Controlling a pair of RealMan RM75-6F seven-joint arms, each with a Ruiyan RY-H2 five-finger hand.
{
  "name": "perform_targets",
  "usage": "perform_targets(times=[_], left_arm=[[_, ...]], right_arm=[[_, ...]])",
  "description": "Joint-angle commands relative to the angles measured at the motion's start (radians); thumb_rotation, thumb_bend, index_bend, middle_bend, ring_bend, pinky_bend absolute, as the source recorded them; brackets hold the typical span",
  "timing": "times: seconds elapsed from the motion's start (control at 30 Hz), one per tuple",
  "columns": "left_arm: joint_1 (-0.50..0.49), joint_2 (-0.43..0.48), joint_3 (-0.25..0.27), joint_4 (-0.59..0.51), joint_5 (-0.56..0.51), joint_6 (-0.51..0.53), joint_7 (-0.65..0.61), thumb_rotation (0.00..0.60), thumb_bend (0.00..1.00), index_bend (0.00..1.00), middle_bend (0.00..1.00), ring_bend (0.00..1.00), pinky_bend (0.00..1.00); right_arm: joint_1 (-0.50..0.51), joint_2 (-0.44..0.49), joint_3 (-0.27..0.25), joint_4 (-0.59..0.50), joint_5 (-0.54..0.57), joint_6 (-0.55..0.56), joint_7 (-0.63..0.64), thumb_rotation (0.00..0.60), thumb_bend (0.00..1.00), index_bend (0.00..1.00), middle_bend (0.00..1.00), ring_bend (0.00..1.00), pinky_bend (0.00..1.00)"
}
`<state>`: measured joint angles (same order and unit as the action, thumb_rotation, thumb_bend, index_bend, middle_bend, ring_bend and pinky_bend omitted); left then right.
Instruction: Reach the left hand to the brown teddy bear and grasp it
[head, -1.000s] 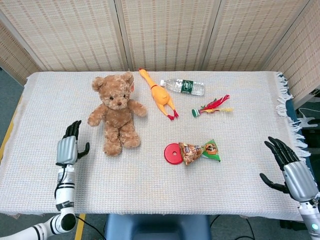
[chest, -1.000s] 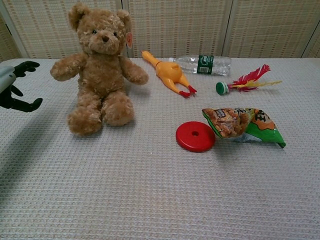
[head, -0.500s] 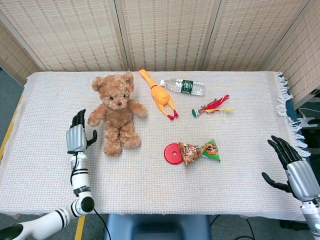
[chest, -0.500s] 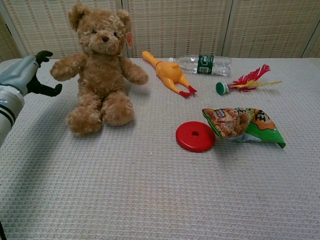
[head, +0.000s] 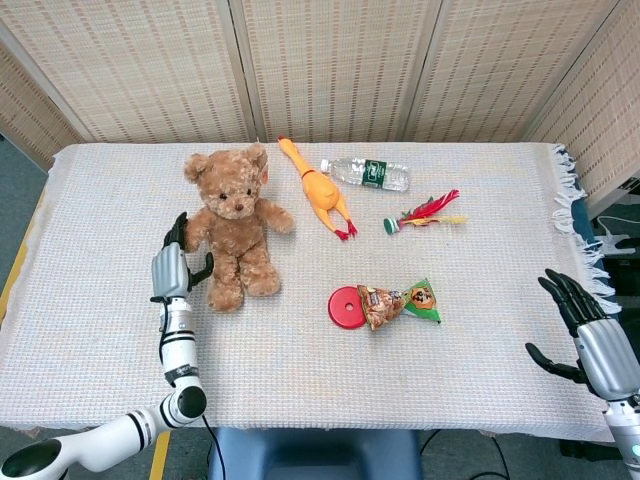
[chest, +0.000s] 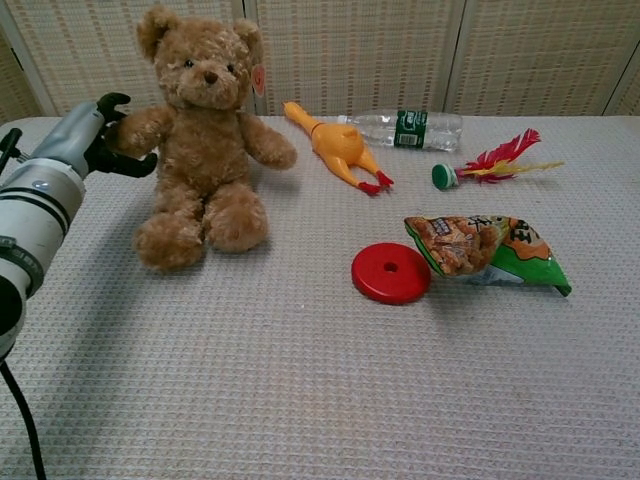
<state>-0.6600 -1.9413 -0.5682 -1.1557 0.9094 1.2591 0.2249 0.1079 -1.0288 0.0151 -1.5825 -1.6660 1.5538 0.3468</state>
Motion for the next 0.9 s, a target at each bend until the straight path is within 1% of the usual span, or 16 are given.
perform_targets(times=[0.03, 0.13, 0.2, 0.3, 0.37, 0.57, 0.73, 0.8, 0.9], left_arm=[[-0.014, -0.014, -0.008, 0.023, -0.013, 0.008, 0.005, 0.6, 0.4, 0.09, 0.17, 0.15, 0.34], [-0.027, -0.031, -0.005, 0.06, -0.011, 0.027, 0.013, 0.6, 0.42, 0.15, 0.23, 0.18, 0.34], [-0.035, -0.043, -0.005, 0.088, -0.01, 0.039, 0.013, 0.6, 0.44, 0.19, 0.29, 0.22, 0.35], [-0.047, -0.062, -0.006, 0.129, -0.004, 0.059, 0.013, 0.6, 0.48, 0.24, 0.36, 0.3, 0.42], [-0.052, -0.07, -0.003, 0.146, 0.001, 0.066, 0.012, 0.6, 0.5, 0.26, 0.39, 0.33, 0.44], [-0.06, -0.086, 0.014, 0.187, 0.028, 0.086, 0.002, 0.6, 0.5, 0.27, 0.42, 0.35, 0.44], [-0.065, -0.092, 0.02, 0.203, 0.047, 0.096, -0.017, 0.6, 0.49, 0.27, 0.43, 0.35, 0.44], [-0.07, -0.098, 0.039, 0.237, 0.094, 0.129, -0.042, 0.6, 0.49, 0.27, 0.43, 0.35, 0.44], [-0.065, -0.107, 0.048, 0.257, 0.09, 0.112, -0.05, 0.6, 0.49, 0.29, 0.44, 0.36, 0.44]], right_arm=[[0.0, 0.001, 0.0, -0.001, 0.002, -0.001, -0.001, 0.6, 0.16, 0.0, 0.0, 0.0, 0.15], [0.0, 0.001, 0.0, -0.003, 0.004, -0.002, -0.001, 0.6, 0.16, 0.0, 0.0, 0.0, 0.15], [0.002, 0.002, 0.001, -0.004, 0.006, -0.006, -0.002, 0.6, 0.16, 0.0, 0.0, 0.0, 0.15], [0.005, 0.003, 0.002, -0.007, 0.008, -0.013, -0.004, 0.6, 0.16, 0.0, 0.0, 0.0, 0.15], [0.005, 0.004, 0.001, -0.008, 0.008, -0.013, -0.006, 0.6, 0.16, 0.0, 0.0, 0.0, 0.15], [0.003, 0.003, 0.001, -0.007, 0.008, -0.01, -0.005, 0.6, 0.16, 0.0, 0.0, 0.0, 0.15], [0.002, 0.003, -0.001, -0.006, 0.005, -0.009, -0.004, 0.6, 0.16, 0.0, 0.0, 0.0, 0.15], [0.002, 0.003, -0.003, -0.005, 0.004, -0.011, -0.004, 0.6, 0.16, 0.0, 0.0, 0.0, 0.15], [0.002, 0.003, -0.003, -0.005, 0.004, -0.012, -0.005, 0.6, 0.16, 0.0, 0.0, 0.0, 0.15]])
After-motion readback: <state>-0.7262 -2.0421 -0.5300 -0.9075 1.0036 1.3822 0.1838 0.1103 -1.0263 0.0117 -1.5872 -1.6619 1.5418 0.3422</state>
